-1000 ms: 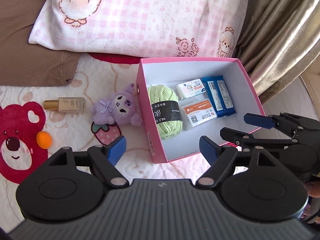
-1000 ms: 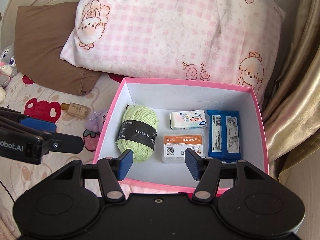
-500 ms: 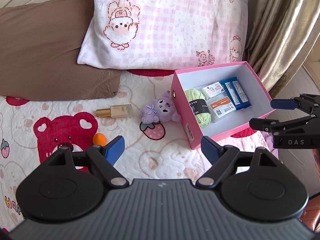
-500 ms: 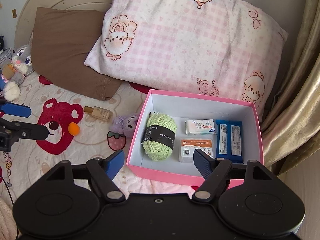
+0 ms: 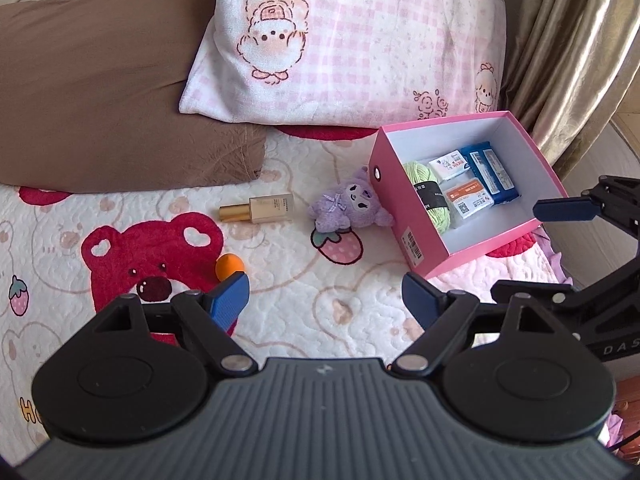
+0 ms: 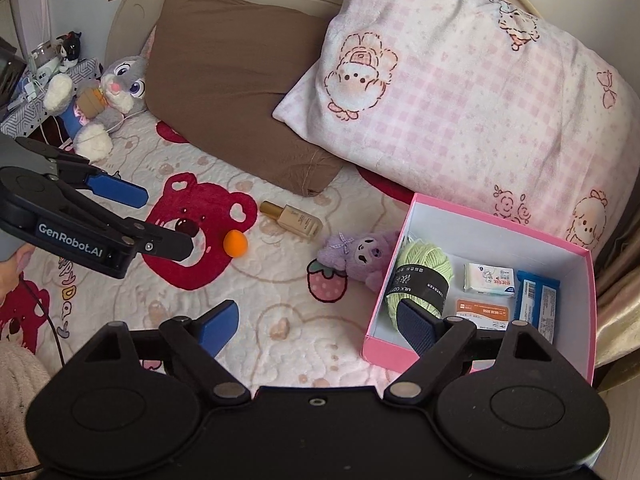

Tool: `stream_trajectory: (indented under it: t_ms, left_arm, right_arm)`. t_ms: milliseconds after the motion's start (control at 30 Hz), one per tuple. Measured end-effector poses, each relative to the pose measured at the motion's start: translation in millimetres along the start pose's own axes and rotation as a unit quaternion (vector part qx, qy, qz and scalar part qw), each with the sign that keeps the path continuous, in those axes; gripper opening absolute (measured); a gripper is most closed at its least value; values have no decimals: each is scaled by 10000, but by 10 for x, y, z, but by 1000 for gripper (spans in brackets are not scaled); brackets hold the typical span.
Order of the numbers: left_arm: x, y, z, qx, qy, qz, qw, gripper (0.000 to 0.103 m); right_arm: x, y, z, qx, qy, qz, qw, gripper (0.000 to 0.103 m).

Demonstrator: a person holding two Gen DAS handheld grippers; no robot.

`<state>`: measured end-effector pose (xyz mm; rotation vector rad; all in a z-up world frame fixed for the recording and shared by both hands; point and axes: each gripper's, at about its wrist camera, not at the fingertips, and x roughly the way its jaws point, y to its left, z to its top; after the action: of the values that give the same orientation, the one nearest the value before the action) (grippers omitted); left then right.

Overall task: Organize objects
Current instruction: 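Raise the left gripper out of the box toward the orange sponge, then lower the left gripper onto the orange sponge and close it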

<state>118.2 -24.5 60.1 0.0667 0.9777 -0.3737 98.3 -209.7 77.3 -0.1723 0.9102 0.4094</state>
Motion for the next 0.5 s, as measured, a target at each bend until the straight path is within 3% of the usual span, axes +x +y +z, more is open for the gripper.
stream_trajectory:
  t_ms: [200,500]
  left_arm:
    - [174,227,-53,-127,-161,-4,9998,84]
    - [634,813,-146,-888,-139,-76,9959,86]
  right_arm:
    - [237,191,76,-349,32,228,9991,89]
    - [867,484,95,-985,-467,295,9936,89]
